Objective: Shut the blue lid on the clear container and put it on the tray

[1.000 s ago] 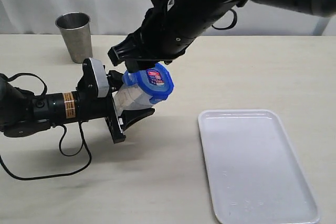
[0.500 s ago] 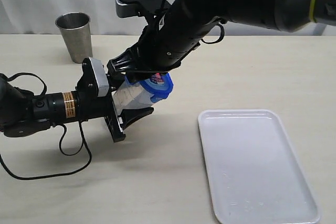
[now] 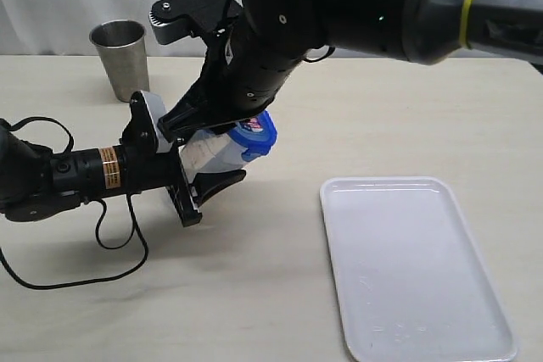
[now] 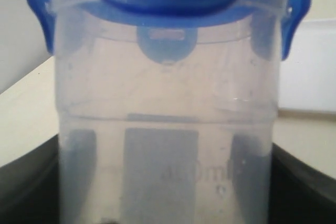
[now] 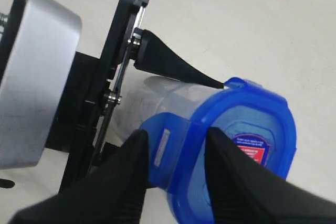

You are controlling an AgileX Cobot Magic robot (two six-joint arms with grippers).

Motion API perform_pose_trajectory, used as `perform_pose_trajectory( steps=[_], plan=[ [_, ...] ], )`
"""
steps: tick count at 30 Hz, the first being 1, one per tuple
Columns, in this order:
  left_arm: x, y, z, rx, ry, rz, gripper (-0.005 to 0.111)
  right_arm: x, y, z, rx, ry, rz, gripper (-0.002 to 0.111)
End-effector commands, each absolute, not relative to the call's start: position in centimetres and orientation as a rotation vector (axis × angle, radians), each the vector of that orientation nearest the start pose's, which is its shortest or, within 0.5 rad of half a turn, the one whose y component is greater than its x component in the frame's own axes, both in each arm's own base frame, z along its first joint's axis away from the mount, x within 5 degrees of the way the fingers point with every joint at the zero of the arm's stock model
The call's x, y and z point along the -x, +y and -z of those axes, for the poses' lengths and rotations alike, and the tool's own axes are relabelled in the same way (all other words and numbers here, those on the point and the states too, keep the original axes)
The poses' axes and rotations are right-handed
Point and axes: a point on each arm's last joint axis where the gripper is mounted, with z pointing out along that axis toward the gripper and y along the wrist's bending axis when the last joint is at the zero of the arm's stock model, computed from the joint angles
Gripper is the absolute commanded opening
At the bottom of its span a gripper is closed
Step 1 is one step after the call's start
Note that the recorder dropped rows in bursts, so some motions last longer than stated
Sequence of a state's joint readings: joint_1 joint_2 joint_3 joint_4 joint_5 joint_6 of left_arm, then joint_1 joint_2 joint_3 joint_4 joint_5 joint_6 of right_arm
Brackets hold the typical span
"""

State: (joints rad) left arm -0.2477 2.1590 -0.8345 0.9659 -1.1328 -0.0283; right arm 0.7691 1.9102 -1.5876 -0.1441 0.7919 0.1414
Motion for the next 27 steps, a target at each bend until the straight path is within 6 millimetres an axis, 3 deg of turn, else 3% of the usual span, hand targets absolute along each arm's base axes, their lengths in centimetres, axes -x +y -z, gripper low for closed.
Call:
perform_pose_trajectory(
  steps=[1,8,21,24,27],
  plan=[
    [-31.9,-15.4,-8.6,-1.193,1.416,0.629,0.000,-31.4,29.6,-23.0,0.963,2.557,-0.027,0.033],
    [-31.8,-15.4,-8.7,-1.194,1.410,0.634,0.000,-31.2,30.6,-22.4,1.015,2.527,0.045,0.033],
    [-31.8,-15.5,-8.7,-1.194,1.405,0.637,0.000,-31.5,29.8,-22.4,1.001,2.532,0.171,0.033],
    [-31.8,-15.5,-8.8,-1.188,1.396,0.643,0.000,-31.5,29.9,-23.6,1.014,2.476,0.137,0.033],
    [-31.8,-15.5,-8.8,-1.188,1.396,0.643,0.000,-30.9,29.8,-26.4,1.007,2.391,0.039,0.037]
  ],
)
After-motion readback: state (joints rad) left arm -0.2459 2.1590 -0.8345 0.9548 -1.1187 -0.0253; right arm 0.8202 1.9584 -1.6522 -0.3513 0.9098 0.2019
